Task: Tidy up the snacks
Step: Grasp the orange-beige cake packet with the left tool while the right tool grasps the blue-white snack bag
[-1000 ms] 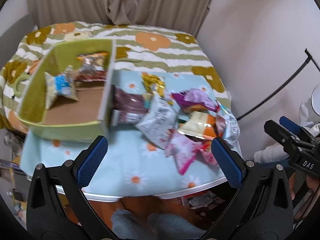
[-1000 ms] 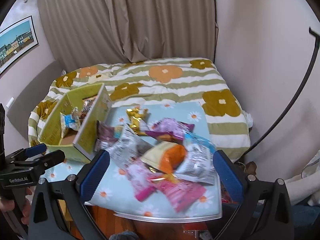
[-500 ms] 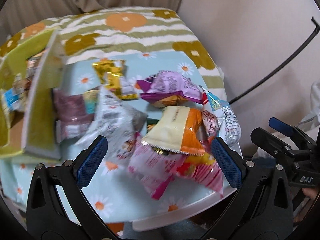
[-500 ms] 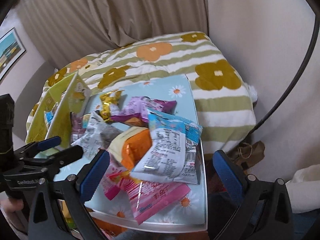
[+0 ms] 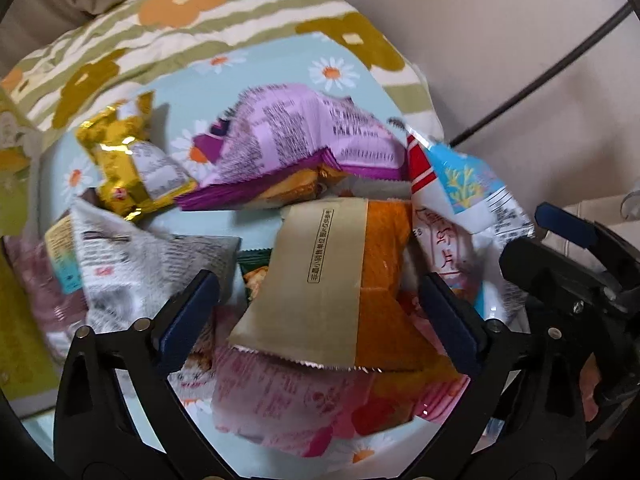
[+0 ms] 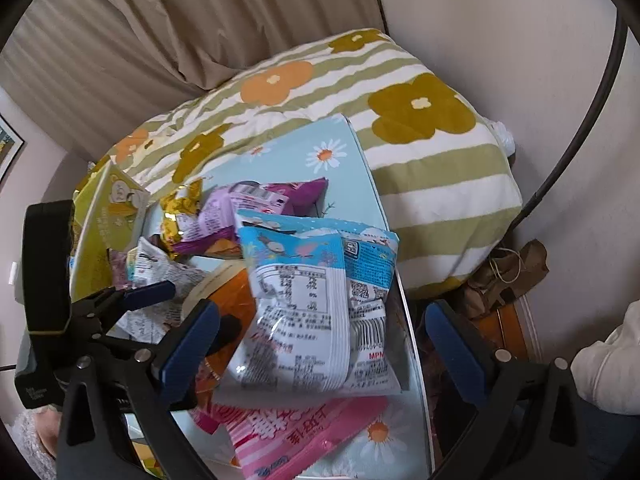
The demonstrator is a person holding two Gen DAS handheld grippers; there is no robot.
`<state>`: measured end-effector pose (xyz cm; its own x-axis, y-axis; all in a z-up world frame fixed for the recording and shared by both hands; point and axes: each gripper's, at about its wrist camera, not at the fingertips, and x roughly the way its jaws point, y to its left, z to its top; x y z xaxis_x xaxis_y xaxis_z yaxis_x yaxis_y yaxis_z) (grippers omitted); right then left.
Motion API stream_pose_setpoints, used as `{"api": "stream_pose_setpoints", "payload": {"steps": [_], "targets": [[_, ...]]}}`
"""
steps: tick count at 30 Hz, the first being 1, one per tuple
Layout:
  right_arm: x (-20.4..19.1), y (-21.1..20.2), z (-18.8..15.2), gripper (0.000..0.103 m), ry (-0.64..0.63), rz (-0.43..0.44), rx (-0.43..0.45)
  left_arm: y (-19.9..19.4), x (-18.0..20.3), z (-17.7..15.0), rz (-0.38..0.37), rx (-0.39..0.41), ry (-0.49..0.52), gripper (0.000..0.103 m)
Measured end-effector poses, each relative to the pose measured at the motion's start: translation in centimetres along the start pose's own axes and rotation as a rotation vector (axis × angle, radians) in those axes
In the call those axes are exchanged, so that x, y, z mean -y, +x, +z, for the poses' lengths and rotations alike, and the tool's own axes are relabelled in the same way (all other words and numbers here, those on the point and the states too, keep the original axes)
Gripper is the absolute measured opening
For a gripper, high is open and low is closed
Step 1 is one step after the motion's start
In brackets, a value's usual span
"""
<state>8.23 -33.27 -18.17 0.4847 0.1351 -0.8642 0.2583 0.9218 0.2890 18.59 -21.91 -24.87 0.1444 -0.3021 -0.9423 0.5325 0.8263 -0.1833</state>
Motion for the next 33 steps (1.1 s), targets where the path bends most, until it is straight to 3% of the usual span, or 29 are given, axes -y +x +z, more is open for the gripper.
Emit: {"api": "stream_pose_setpoints", "payload": {"steps": [5, 11, 25, 27, 33], "targets": [[-0.1, 1.4, 0.1, 0.098, 0.014, -0.002, -0.024, 2.1, -0.2, 0.5, -0.048, -0.055, 0.02, 0.082], [-0.1, 2.8, 0.0, 0.097, 0.036, -0.005, -0.054, 2.5, -0.4, 0.6, -0.08, -0.058, 0.047, 0.073], [-0.4, 4.6, -0.1, 0.084, 0.065, 0.018, -0.095, 0.8, -1.3, -0.6, -0.095, -0.052, 0.022, 0.07], [-0.3, 4.6, -0.3, 0.076, 0.068, 0.018, -0.096, 0.7, -1.4, -0.7, -0.092, -0.046, 0.019, 0.07], [-0.1, 4.1, -0.7, 0.064, 0.079, 0.028, -0.088, 0.1, -1.5, -1.0, -0.094, -0.03, -0.002, 0.068]]}}
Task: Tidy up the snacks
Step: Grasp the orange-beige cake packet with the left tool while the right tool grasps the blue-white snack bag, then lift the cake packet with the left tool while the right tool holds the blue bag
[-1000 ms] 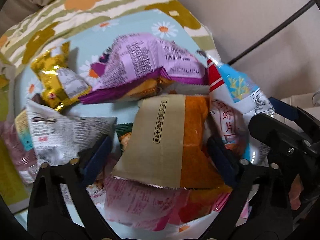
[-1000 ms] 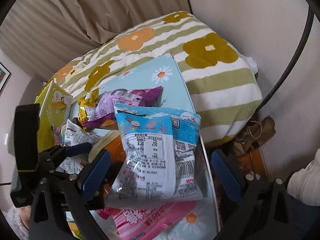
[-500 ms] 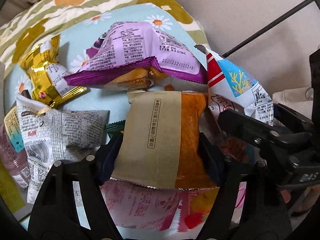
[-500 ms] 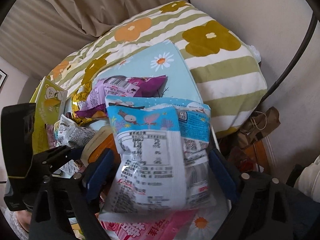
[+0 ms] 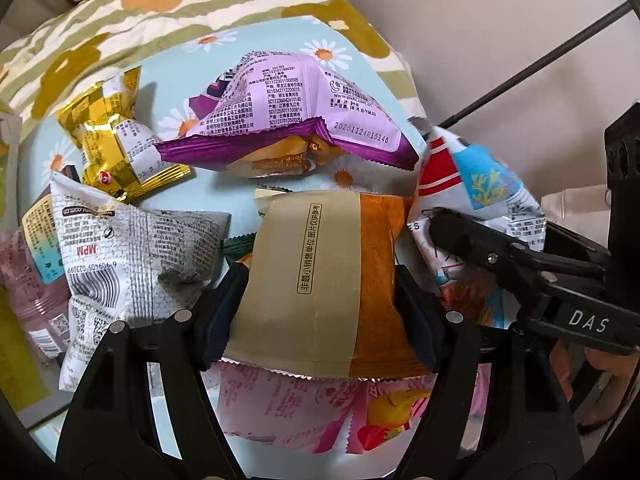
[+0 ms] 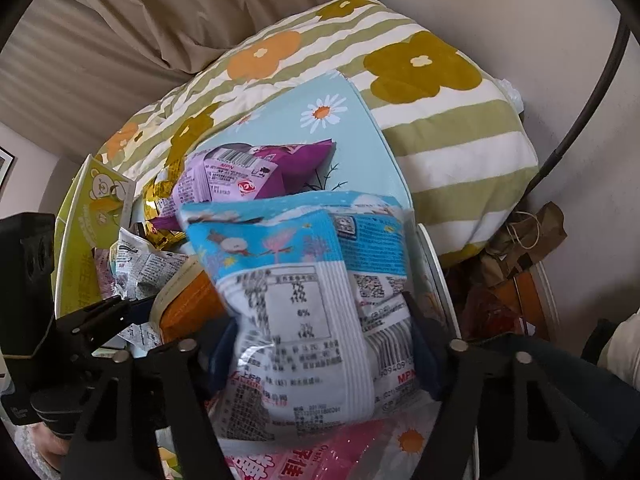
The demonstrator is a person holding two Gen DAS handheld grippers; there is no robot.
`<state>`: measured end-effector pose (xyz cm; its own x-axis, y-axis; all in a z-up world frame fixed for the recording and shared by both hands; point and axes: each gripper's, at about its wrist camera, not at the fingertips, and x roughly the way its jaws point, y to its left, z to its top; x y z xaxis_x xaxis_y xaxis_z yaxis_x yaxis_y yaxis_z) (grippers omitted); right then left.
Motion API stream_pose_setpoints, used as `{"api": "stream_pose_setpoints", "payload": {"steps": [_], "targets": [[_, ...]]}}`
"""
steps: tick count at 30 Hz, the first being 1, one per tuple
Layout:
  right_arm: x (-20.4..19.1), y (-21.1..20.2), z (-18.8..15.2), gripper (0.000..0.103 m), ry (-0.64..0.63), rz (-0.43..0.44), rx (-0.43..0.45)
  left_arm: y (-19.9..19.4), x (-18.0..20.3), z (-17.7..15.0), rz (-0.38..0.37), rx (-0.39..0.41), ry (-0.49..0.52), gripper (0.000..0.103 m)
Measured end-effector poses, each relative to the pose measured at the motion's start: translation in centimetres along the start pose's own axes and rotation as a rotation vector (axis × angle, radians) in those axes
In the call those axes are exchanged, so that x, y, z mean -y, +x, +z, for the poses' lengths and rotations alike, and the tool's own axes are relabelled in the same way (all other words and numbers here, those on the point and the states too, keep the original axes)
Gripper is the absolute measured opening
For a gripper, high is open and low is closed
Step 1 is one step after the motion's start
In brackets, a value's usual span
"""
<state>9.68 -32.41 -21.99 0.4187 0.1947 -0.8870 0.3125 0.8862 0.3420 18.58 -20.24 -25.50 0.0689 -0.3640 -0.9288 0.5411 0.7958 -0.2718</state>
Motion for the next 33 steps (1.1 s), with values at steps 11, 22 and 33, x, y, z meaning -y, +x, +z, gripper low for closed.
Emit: {"api": "stream_pose_setpoints", "payload": {"steps": [11, 22, 33], "targets": [[0.1, -2.5, -0.2, 0.062, -0.002, 0.021, 0.058, -2.2, 0.9, -0.8, -0.015, 0.055, -0.046, 0.066], [-0.7, -8.6, -0.7, 0.061, -0.059, 0.02, 0.125, -8.7, 3.5, -2.6, -0.047, 0.195, -0.111, 0.066], [-5.6, -14.4, -0.4, 0.062, -0.241, 0.105, 0.201, -19.3, 2.4, -5.6, -0.049, 0.43, -0.261, 0.035]]}}
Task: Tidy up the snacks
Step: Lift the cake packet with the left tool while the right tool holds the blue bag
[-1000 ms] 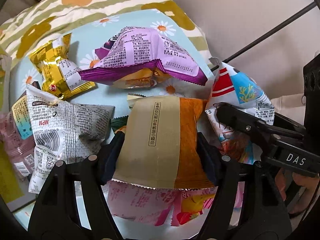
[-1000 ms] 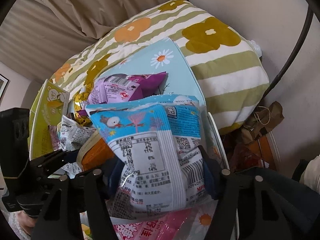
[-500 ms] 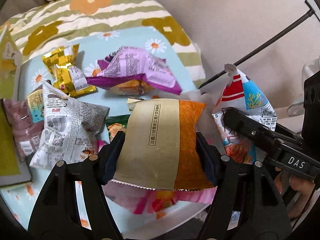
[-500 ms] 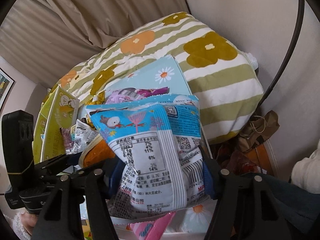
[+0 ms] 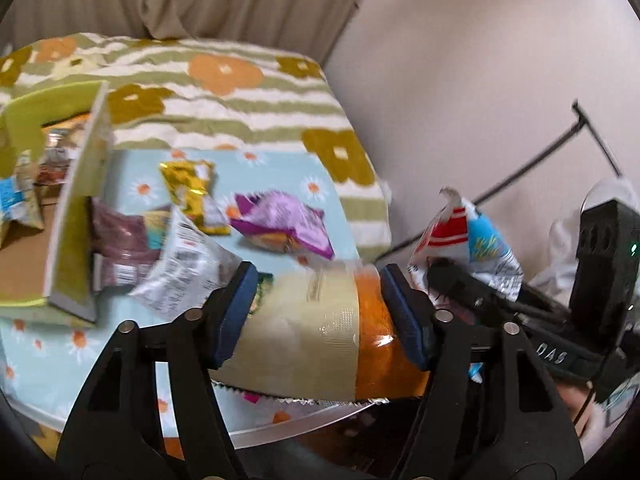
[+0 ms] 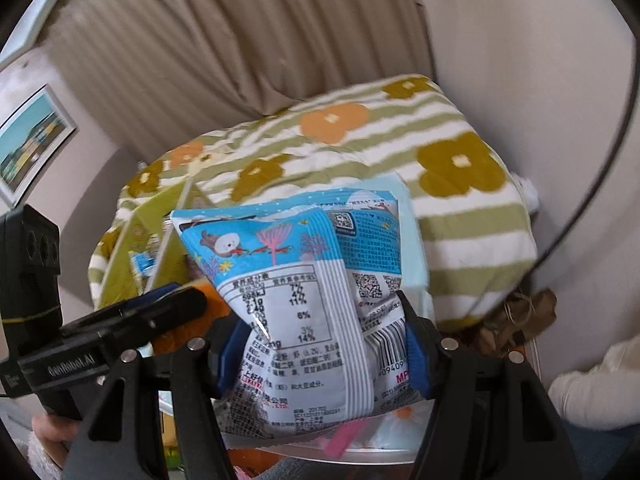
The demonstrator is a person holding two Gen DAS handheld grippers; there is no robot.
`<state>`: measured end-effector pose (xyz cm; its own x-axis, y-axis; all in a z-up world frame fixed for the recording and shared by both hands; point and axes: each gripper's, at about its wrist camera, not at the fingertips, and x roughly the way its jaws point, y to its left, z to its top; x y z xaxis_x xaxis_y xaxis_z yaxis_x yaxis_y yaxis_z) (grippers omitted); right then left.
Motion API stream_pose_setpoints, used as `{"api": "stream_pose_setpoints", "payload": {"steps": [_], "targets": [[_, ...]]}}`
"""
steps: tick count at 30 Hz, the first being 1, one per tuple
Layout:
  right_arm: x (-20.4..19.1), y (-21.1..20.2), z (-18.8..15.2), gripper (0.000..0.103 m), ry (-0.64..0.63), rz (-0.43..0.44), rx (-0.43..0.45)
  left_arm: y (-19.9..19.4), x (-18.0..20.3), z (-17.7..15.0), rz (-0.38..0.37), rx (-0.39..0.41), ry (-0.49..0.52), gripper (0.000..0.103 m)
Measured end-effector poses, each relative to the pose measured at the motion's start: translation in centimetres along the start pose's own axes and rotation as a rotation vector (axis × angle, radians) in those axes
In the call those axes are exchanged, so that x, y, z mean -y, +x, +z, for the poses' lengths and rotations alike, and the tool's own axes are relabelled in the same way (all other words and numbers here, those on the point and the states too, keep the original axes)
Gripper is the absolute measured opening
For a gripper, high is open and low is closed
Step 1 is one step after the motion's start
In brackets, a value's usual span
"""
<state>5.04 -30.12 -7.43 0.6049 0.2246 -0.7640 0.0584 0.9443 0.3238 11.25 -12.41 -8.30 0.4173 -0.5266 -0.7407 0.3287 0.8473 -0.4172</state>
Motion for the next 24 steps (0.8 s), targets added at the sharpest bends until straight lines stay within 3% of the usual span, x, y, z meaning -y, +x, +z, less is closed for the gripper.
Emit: {"api": "stream_pose_setpoints", "payload": {"steps": [1, 5, 8, 10, 12, 15, 19, 24], "targets": [[-0.8, 0.0, 0.2, 0.062, -0.016, 0.01, 0.003, -0.9, -0.7, 0.3, -0.005, 0.014, -0.018, 0.027], [-3.1, 1.5, 0.4, 0.062, -0.033, 0.045, -0.004, -0.1, -4.5, -0.9, 0.004, -0.028, -0.045, 0.027], [-3.4, 3.0, -0.7, 0.062, 0.004, 0.06, -0.019, 1.2, -7.6, -2.7, 0.093, -0.1, -0.026, 0.029], [-3.6, 4.0, -1.6, 0.062, 0.014, 0.059, -0.042, 1.3, -9.0, -4.1, 0.107, -0.123, -0.007, 0.045], [-3.7, 4.8, -2.7, 0.062, 0.014, 0.058, -0.059, 1.3, -10.3, -5.5, 0.132, -0.128, -0.012, 0.103], [-3.5, 5.6, -3.9, 0.062, 0.032, 0.057, -0.056, 1.1, -11.6, -6.9, 0.124, -0.119, -0.045, 0.102], [-3.3, 6.4, -4.0, 0.062, 0.044, 0.059, -0.071, 1.4, -11.4, -8.4, 0.226, -0.154, -0.062, 0.102], [-3.8, 6.7, -3.5, 0.062, 0.003, 0.056, -0.082, 3.7, -11.2, -10.3, 0.276, -0.188, -0.121, 0.102]]}}
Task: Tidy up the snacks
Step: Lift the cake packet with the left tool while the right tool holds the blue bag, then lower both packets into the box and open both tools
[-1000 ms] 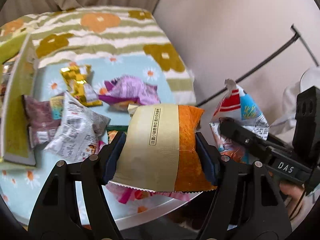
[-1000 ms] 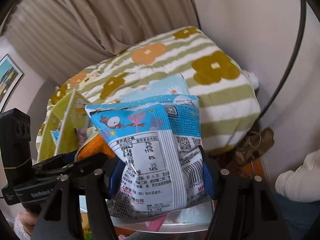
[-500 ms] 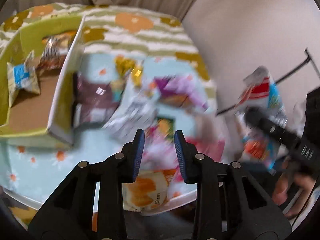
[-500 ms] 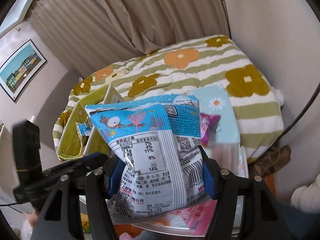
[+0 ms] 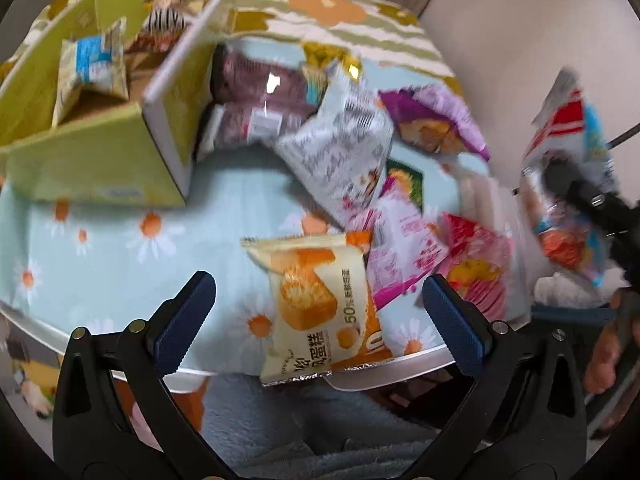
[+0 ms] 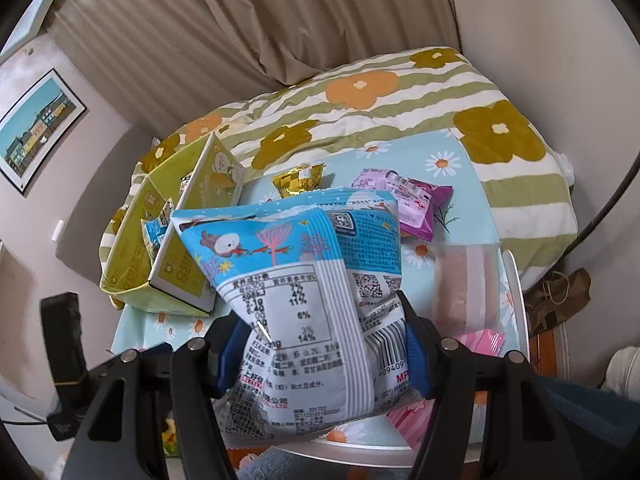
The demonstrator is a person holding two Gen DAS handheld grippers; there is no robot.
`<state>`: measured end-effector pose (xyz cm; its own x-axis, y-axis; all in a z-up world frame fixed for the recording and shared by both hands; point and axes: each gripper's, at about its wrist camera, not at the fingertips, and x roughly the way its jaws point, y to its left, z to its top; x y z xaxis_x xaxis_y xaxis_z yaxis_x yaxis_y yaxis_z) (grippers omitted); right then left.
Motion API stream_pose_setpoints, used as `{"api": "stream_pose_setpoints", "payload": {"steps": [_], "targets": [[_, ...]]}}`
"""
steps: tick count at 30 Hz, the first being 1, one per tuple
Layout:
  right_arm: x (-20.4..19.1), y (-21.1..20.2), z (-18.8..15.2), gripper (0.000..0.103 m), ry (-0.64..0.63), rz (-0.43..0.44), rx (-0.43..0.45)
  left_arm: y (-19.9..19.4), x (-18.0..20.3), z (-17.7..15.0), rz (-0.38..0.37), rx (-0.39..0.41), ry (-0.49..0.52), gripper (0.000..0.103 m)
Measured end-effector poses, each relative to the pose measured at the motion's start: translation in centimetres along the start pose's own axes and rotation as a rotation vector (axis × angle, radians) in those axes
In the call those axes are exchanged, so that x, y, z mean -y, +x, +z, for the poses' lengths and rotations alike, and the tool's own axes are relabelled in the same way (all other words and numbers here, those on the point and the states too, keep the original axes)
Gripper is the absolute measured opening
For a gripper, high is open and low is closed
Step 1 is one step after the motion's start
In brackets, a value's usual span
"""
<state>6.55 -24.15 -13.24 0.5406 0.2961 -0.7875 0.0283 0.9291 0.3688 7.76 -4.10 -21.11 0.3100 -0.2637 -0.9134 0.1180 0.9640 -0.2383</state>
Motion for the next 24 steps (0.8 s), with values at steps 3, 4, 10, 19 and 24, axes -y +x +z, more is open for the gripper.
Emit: {"api": "stream_pose_setpoints", "payload": {"steps": [3, 4, 10, 19, 24], "targets": [[0.1, 0.2, -0.4, 0.062, -0.038, -0.021, -0.006, 2.3, 0.8, -0.9, 0.034, -0.024, 0.002, 0.102], [0.1, 0.2, -0.6, 0.062, -0.05, -0.032, -0.009, 2.9, 1.0, -1.2, 0.042, -0.029, -0.001, 0.102], [1.2, 0.9, -1.4, 0.062, -0.083, -0.057, -0.034, 5.9, 1.5, -2.4, 0.092, -0.071, -0.019, 0.084], [2.0, 1.7, -1.9, 0.062, -0.096, -0.043, -0.057, 6.4, 1.5, -3.2, 0.104, -0.078, -0.021, 0.066], [1.7, 1.5, -1.7, 0.062, -0.109, -0.03, -0.052, 4.9, 1.0, -2.7, 0.103, -0.058, -0.043, 0.065]]}}
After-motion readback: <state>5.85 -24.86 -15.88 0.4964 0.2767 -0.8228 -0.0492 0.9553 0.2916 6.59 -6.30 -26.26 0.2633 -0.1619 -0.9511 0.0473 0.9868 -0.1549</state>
